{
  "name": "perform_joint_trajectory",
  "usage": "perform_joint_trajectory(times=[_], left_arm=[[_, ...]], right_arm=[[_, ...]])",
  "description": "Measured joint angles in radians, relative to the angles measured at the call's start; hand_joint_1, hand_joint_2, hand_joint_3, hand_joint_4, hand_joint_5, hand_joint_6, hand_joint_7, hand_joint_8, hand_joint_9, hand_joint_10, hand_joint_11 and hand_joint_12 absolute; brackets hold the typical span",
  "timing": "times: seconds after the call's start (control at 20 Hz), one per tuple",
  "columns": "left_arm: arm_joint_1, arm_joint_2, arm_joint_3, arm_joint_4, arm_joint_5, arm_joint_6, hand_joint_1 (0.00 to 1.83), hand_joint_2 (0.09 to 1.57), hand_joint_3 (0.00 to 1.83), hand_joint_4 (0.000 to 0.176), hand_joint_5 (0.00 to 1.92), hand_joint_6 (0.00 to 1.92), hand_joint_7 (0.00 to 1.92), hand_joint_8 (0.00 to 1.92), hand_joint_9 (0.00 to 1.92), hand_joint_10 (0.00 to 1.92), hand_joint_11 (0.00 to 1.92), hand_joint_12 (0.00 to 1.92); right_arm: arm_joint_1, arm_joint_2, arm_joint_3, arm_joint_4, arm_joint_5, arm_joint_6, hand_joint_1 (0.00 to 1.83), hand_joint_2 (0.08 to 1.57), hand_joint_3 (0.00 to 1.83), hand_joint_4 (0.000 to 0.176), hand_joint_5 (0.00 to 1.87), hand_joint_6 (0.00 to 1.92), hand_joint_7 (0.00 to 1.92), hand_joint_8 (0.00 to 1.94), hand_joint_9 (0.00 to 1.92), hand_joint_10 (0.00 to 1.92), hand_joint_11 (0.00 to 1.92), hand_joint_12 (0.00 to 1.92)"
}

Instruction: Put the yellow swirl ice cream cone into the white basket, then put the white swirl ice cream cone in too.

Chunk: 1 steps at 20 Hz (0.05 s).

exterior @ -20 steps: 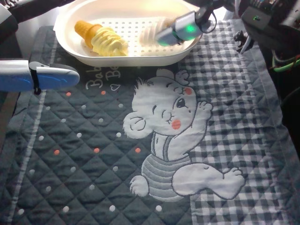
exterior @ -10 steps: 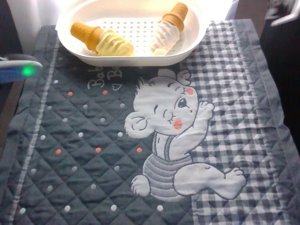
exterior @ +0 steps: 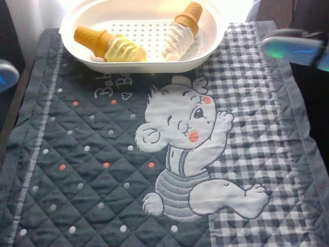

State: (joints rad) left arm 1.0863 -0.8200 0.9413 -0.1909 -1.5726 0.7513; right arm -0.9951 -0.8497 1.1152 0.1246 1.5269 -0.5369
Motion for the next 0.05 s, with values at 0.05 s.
perform_joint_trajectory(times=[0.05], left_arm=[[0.021, 0.000, -0.016, -0.022, -0.018, -0.004, 0.48, 1.02, 0.01, 0.014, 0.11, 0.00, 0.15, 0.01, 0.19, 0.04, 0.00, 1.07]], right_arm=[[-0.029, -0.004, -0.006, 0.031, 0.054, 0.001, 0.73, 0.88, 0.00, 0.083, 0.27, 0.02, 0.19, 0.00, 0.12, 0.01, 0.01, 0.01]])
